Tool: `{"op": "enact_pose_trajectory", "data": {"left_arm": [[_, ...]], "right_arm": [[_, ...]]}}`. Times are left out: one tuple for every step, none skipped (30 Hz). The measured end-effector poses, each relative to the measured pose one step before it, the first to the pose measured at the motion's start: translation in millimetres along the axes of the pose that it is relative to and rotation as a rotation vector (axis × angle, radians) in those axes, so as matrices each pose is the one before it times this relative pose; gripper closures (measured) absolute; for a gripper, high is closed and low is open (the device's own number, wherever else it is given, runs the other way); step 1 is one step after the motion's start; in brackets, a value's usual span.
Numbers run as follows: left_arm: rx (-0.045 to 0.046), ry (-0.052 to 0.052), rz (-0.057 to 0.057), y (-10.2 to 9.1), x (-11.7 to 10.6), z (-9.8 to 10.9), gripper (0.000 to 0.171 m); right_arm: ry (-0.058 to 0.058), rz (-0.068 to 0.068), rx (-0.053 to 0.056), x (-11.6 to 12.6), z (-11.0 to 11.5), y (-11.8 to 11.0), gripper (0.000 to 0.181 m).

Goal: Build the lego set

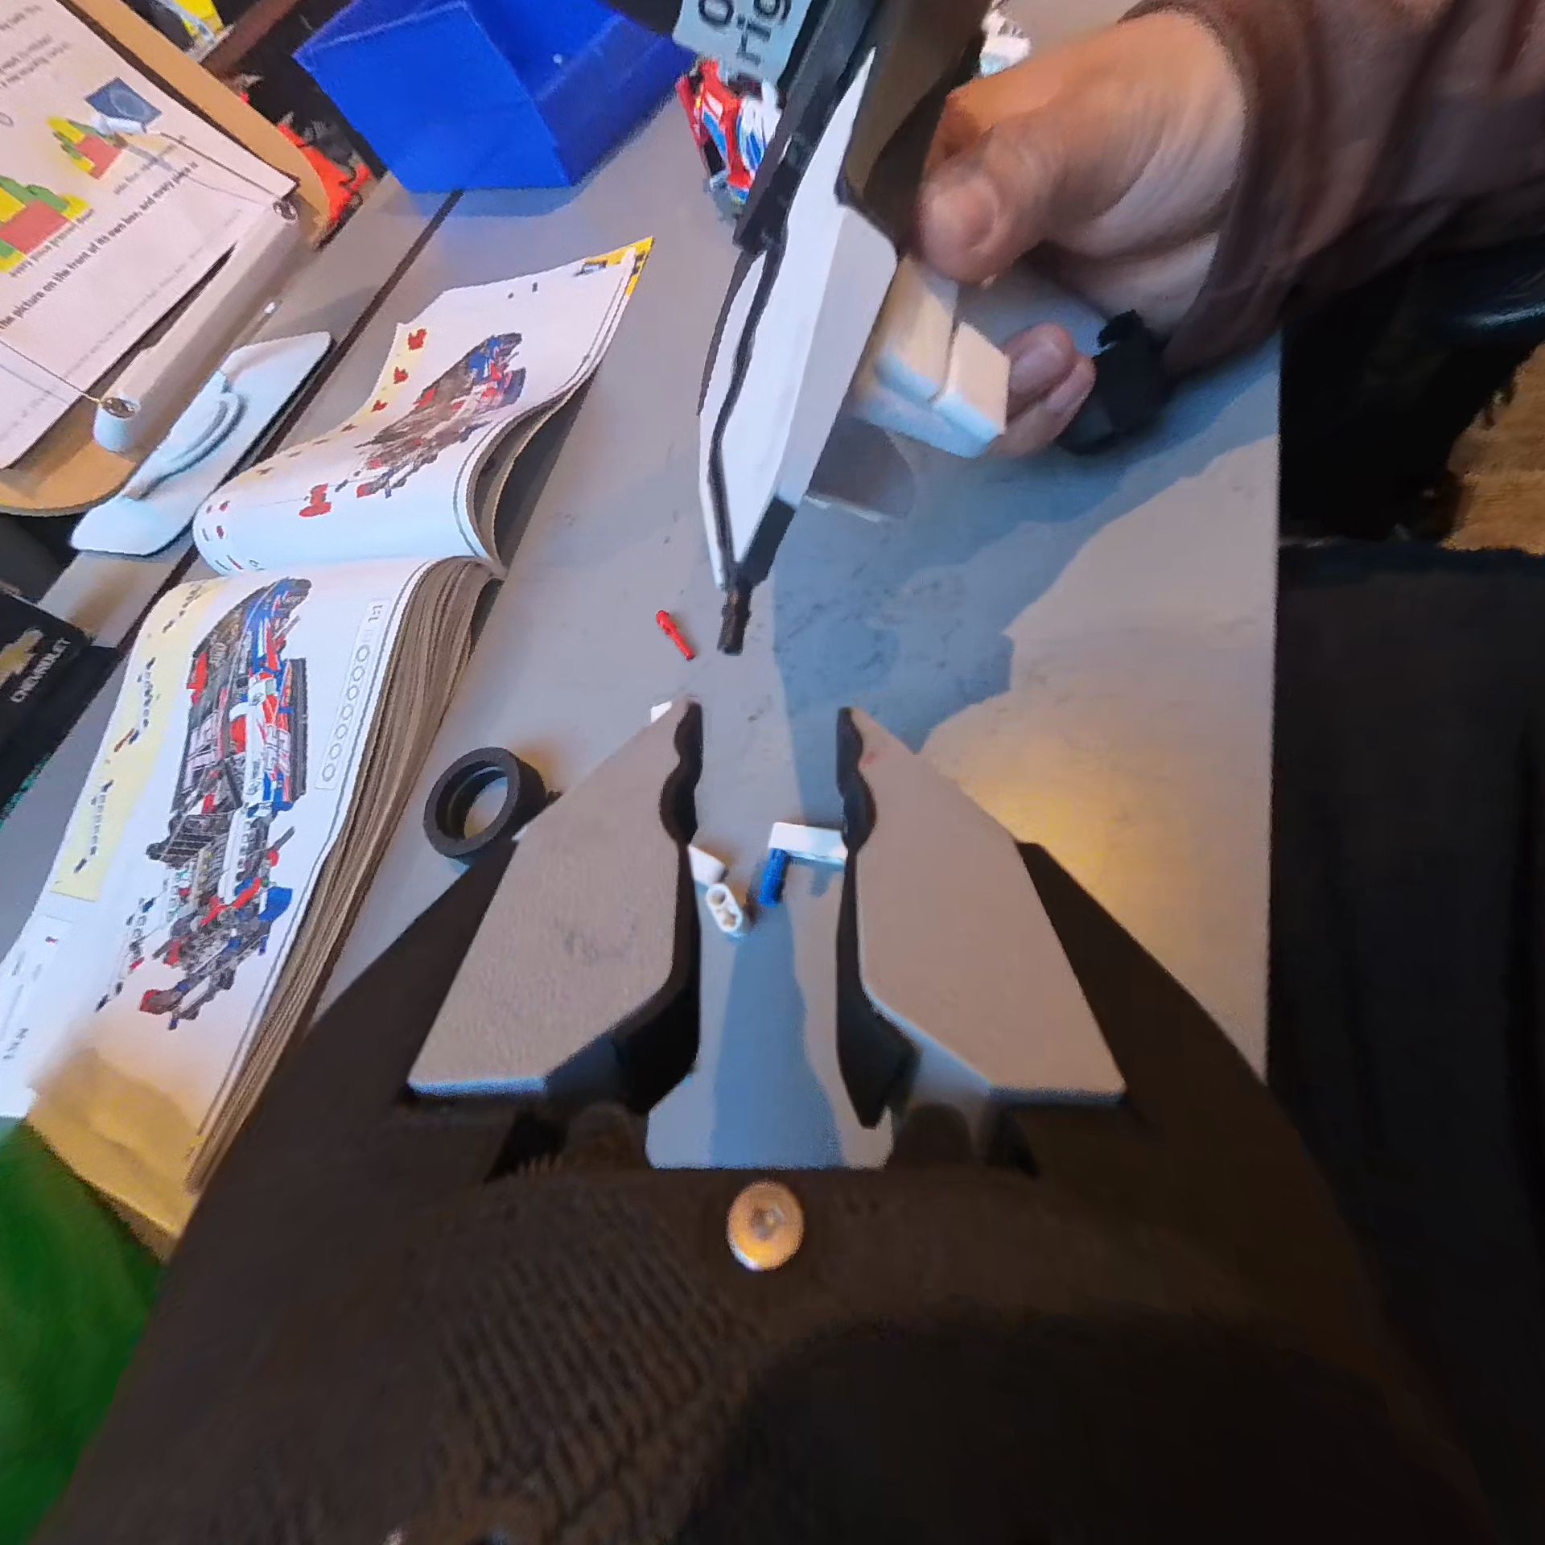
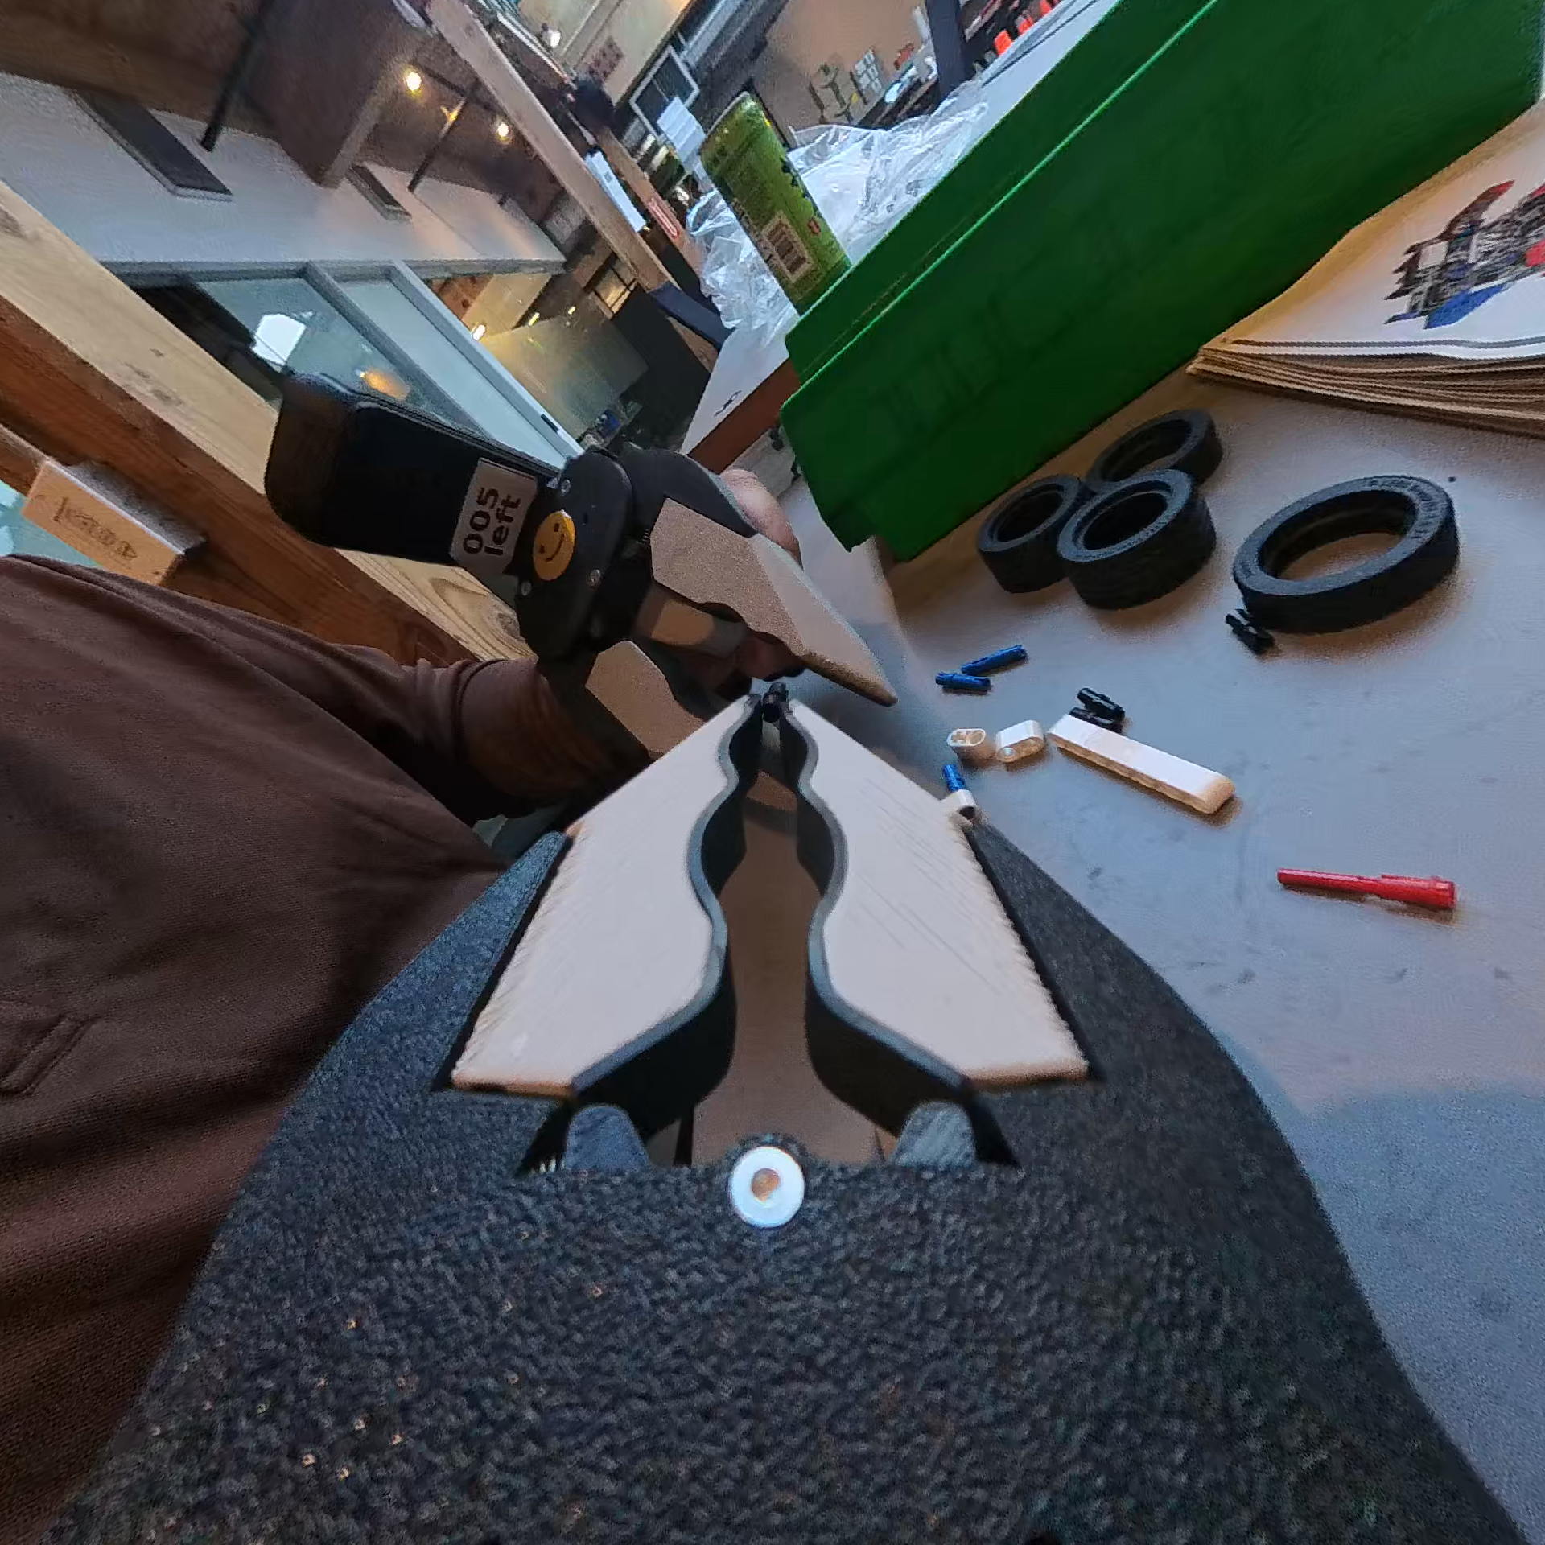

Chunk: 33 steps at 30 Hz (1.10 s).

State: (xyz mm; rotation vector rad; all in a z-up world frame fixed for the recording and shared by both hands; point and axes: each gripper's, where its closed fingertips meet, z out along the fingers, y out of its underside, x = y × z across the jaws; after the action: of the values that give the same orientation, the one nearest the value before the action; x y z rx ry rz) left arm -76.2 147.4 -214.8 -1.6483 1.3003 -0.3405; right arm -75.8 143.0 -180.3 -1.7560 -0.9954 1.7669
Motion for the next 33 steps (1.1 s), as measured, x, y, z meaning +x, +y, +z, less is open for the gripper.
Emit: {"op": "enact_pose_trajectory", "data": {"left_arm": [[-0.01319, -0.0109, 0.0083, 1.07, -1.85, 0.54, 0.144], [-0.00676, -0.0142, 0.0095, 0.36, -2.21, -0.09, 0.149], [-0.00208, -0.014, 0.0109, -0.14, -2.23, -0.67, 0.151], [0.00515, -0.015, 0.0113, -1.34, -2.17, -1.07, 0.152], [0.00711, -0.0138, 0.0078, -1.8, -1.94, -1.15, 0.152], [0.00264, -0.0045, 0.0041, -1.45, -0.62, -0.83, 0.152], [-0.00251, -0.0053, 0.0026, -0.59, -0.72, -0.27, 0.15], [-0.00376, -0.005, 0.0061, -0.4, -0.43, -0.19, 0.15], [-0.00077, -0.0041, 0.009, -0.69, 0.06, -0.07, 0.15], [-0.00352, -0.0046, 0.0086, -0.34, 0.05, 0.14, 0.15], [-0.0051, 0.0006, 0.0095, -0.3, 0.91, 0.33, 0.15], [-0.00299, 0.0001, 0.011, -0.57, 0.85, 0.29, 0.149], [0.00047, -0.0043, 0.0115, -1.13, 0.26, 0.13, 0.149], [0.00103, -0.0045, 0.0097, -1.22, 0.02, 0.05, 0.149], [0.00277, 0.0024, 0.005, -1.58, 0.8, 0.2, 0.149], [0.00622, 0.0032, 0.0022, -2.17, 1.05, 0.23, 0.15], [0.00545, -0.0007, 0.0017, -1.99, 0.34, 0.07, 0.15], [0.00346, -0.0029, 0.0049, -1.66, 0.09, -0.02, 0.151], [0.00411, -0.01, 0.0096, -1.62, -0.65, -0.61, 0.154], [0.0038, -0.008, 0.0101, -1.31, -0.41, -0.68, 0.157], [0.00057, 0.0003, 0.0073, -0.42, 0.7, -0.5, 0.159], [-0.00389, -0.0018, 0.0057, 0.43, 0.49, -0.26, 0.162], [-0.00514, -0.0073, 0.0076, 1.17, -0.35, -0.27, 0.165], [-0.00379, -0.005, 0.0077, 1.13, -0.08, -0.14, 0.168], [-0.00321, -0.0031, 0.0064, 1.12, 0.07, -0.22, 0.169], [-0.00368, -0.0029, 0.0039, 1.12, -0.14, -0.09, 0.17], [-0.00158, -0.0012, 0.0027, 0.52, 0.15, -0.54, 0.17], [0.00268, -0.0031, 0.0065, -0.28, 0.1, -0.73, 0.17], [-0.00159, 0.0011, 0.0084, 0.37, 0.84, -0.36, 0.17], [-0.01313, 0.0093, 0.0044, 2.12, 1.54, 0.61, 0.17], [-0.02055, 0.0196, -0.0035, 3.61, 2.71, 1.81, 0.17], [-0.02207, 0.0223, -0.0043, 4.08, 3.15, 2.19, 0.17], [-0.01605, 0.0192, -0.0046, 3.45, 2.72, 1.99, 0.17]], "right_arm": [[0.0066, -0.0015, 0.0005, 0.85, -0.47, -0.14, 0.178], [0.0006, 0.0061, 0.0014, 0.41, -0.38, -0.27, 0.178], [0.0001, 0.0109, 0.0045, 0.61, -0.49, -0.54, 0.178], [0.0001, 0.0101, 0.0058, 0.88, -0.4, -0.66, 0.178], [-0.0055, 0.0082, 0.0026, 0.04, -0.18, -0.1, 0.178], [-0.0078, 0.0073, 0.0013, -0.4, 0.14, 0.06, 0.178], [-0.0057, 0.0075, 0.0012, -0.11, 0.32, 0.04, 0.178], [-0.0067, 0.0079, 0.0003, -0.39, 0.46, 0.11, 0.178], [-0.0091, 0.0077, -0.0001, -0.71, 0.53, 0.3, 0.178], [-0.0078, 0.0062, 0.0006, -0.71, 0.39, 0.07, 0.178], [-0.0036, 0.0064, -0.0009, -0.07, 0.19, 0.36, 0.178], [-0.0023, 0.006, -0.0009, 0.19, 0.09, 0.44, 0.178], [-0.0038, 0.0058, -0.0006, -0.08, 0.0, 0.34, 0.178], [-0.0055, 0.0075, 0.0001, -0.15, 0.01, 0.24, 0.178], [-0.0039, 0.0072, 0.0018, 0.08, 0.05, 0.15, 0.178], [-0.0001, 0.0054, 0.0002, 0.54, -0.05, 0.3, 0.178], [0.0031, 0.0035, -0.0023, 1.02, 0.18, 0.59, 0.178], [0.0051, 0.0015, -0.0022, 1.0, 0.15, 0.6, 0.178], [0.0076, 0.0009, -0.0017, 1.4, 0.09, 0.55, 0.178], [0.0064, 0.0013, -0.0014, 1.19, 0.11, 0.5, 0.178], [0.0004, 0.0027, 0.0004, 0.31, 0.11, 0.05, 0.178], [-0.0037, 0.0042, 0.0014, -0.3, 0.16, -0.16, 0.178], [-0.0014, 0.0035, 0.0014, 0.0, 0.27, -0.11, 0.178], [0.0001, 0.0015, -0.0029, 0.21, 0.51, 0.63, 0.178], [0.0004, 0.0002, -0.0058, 0.26, 0.87, 1.22, 0.178], [0.0016, 0.0006, -0.0038, 0.3, 0.71, 0.93, 0.178], [-0.0009, 0.0019, -0.0029, 0.05, 0.62, 0.6, 0.178], [-0.0043, 0.0012, -0.0007, -0.64, 0.36, 0.17, 0.178], [0.0034, -0.0091, -0.0067, -0.16, 0.32, 0.66, 0.178], [0.0232, -0.0295, -0.0189, 1.62, 0.53, 2.19, 0.178], [0.044, -0.0531, -0.0308, 3.51, 0.42, 3.27, 0.178], [0.0574, -0.0706, -0.0438, 4.02, 0.39, 4.64, 0.178], [0.0596, -0.0813, -0.0479, 3.44, 0.21, 4.68, 0.178]]}}
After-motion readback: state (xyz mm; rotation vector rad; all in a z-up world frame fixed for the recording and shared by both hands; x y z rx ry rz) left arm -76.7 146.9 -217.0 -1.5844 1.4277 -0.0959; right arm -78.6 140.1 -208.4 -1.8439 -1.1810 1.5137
